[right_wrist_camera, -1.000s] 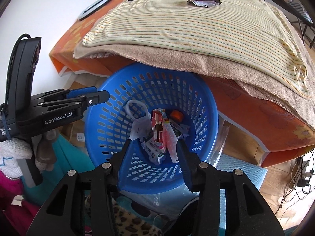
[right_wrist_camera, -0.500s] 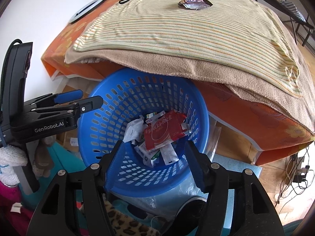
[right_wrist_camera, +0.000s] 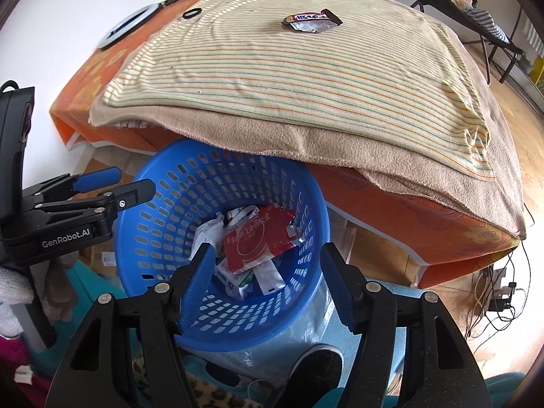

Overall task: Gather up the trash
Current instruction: 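Raise both tools to the black ring and candy bar on the towel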

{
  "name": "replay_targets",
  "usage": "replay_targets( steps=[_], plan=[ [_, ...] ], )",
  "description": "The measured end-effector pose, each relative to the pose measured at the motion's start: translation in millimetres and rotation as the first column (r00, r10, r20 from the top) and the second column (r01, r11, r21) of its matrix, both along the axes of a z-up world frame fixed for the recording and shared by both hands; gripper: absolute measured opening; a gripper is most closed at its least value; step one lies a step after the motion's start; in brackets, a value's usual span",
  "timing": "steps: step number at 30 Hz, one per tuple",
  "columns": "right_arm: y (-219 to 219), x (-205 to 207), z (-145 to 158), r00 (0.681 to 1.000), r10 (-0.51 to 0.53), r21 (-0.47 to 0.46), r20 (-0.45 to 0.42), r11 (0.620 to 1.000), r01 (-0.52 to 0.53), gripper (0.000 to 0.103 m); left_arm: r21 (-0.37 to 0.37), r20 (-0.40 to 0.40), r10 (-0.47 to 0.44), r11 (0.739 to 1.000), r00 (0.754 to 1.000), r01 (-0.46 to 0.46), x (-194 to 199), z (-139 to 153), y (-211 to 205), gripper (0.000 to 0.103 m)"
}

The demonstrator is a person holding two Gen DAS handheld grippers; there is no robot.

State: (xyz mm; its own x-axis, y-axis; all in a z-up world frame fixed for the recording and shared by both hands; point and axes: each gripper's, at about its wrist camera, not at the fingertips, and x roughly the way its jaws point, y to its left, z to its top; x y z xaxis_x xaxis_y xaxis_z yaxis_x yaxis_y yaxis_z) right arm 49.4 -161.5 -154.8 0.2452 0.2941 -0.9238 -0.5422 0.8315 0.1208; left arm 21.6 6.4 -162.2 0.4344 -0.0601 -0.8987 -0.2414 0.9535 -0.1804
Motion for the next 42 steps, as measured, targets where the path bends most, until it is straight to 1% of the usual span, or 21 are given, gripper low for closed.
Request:
replay_targets(
  steps=[4,8,11,15,18,19,22,25,31,37,42],
  plan=[
    [-0.9,5.3,5.0,1.000,-0.013,-0.003,0.012,1.000,0.014,0.064,0.003,0.011,-0.009,1.000,1.000,0.009,6.9,6.7,1.9,0.071],
    [-3.6,13.8,13.8,0.999,-0.037,0.018,0.023,0.999,0.036,0.064,0.005,0.030,-0.011,1.000,1.000,0.011,16.1,16.4,10.0,0.071],
    [-5.8,21.2,22.8,0.997,-0.055,0.035,0.047,0.998,0.054,0.064,0.011,0.047,-0.001,1.000,0.999,0.001,25.9,26.6,20.8,0.071],
    [-5.6,33.8,34.8,0.993,-0.083,0.067,0.088,0.995,0.077,0.064,0.023,0.074,0.022,0.999,0.997,-0.024,40.4,39.8,41.5,0.071],
    [-6.4,46.1,43.5,0.986,-0.122,0.119,0.112,0.987,0.109,0.064,0.033,0.095,0.035,0.999,0.995,-0.038,52.1,50.8,56.8,0.071],
    [-6.8,50.6,46.0,0.983,-0.138,0.137,0.120,0.983,0.121,0.065,0.038,0.101,0.036,0.998,0.994,-0.040,56.1,54.5,61.3,0.071],
    [-6.2,63.9,53.6,0.974,-0.175,0.184,0.145,0.972,0.147,0.076,0.043,0.120,0.044,0.998,0.992,-0.049,68.9,65.1,75.6,0.071],
    [-1.9,78.9,60.5,0.965,-0.205,0.216,0.165,0.962,0.168,0.076,0.048,0.134,0.049,0.997,0.990,-0.056,83.2,73.1,89.6,0.071],
    [10.1,110.4,66.9,0.956,-0.240,0.224,0.168,0.954,0.200,0.076,0.052,0.163,0.082,0.994,0.983,-0.092,115.5,86.2,123.3,0.071],
    [19.2,147.0,69.0,0.947,-0.276,0.236,0.161,0.943,0.235,0.076,0.064,0.174,0.119,0.989,0.977,-0.132,151.7,85.4,160.9,0.071],
    [23.8,180.1,64.9,0.945,-0.286,0.238,0.157,0.940,0.244,0.076,0.071,0.175,0.125,0.988,0.977,-0.139,183.9,77.0,186.4,0.071]
  ],
)
